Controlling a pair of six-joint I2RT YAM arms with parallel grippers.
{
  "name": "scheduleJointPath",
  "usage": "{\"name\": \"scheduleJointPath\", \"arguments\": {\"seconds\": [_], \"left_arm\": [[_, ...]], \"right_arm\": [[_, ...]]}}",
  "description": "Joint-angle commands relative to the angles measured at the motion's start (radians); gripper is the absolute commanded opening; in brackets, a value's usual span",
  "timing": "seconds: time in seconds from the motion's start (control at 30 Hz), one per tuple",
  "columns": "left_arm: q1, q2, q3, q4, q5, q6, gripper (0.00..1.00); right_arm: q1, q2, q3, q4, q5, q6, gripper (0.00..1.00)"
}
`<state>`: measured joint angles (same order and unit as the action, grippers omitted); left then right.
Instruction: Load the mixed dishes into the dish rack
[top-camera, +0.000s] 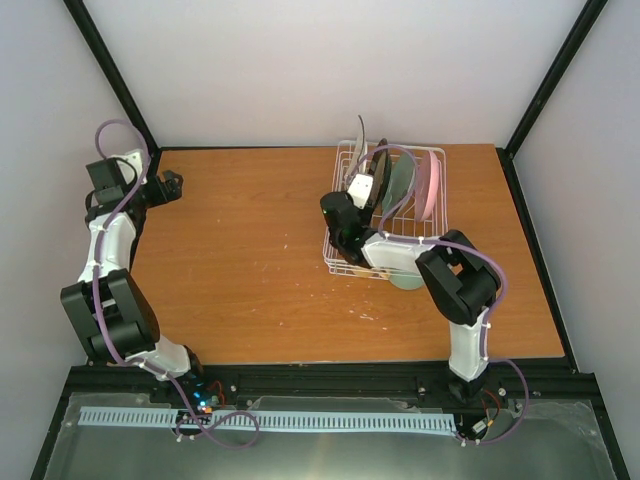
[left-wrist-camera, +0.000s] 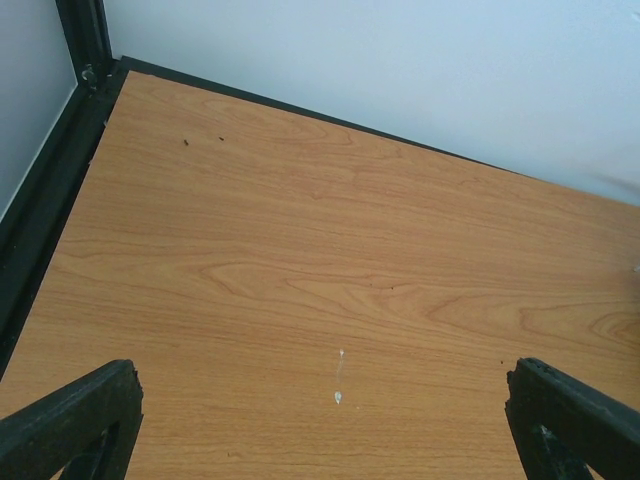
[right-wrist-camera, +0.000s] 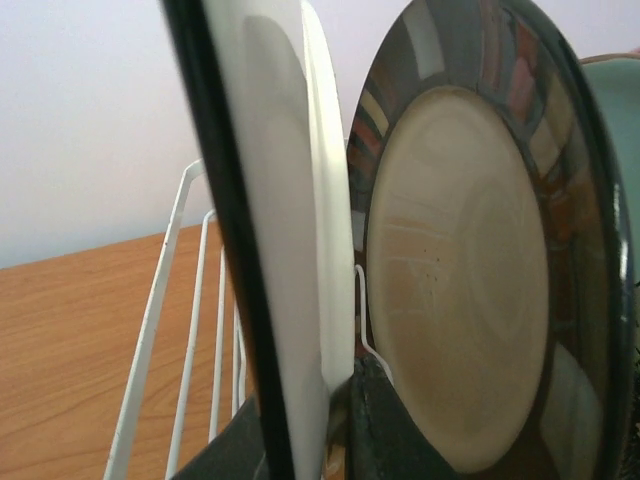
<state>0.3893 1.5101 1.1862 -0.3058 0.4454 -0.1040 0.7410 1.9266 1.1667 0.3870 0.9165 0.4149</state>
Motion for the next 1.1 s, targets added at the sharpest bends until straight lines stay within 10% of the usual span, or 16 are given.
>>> {"name": "scheduleJointPath", "arguments": {"seconds": [0.0, 1.07], "left_arm": [[0.013, 0.003, -0.001, 0.034, 0.008, 0.0, 1.0], [0.017, -0.004, -0.017, 0.027, 0.007, 0.005, 1.0]], "right_arm": [[0.02, 0.002, 0.078, 0.105, -0.032, 0.05, 0.03], [0.02, 0.001, 0.143, -0.11, -0.031, 0.066, 0.52]]}}
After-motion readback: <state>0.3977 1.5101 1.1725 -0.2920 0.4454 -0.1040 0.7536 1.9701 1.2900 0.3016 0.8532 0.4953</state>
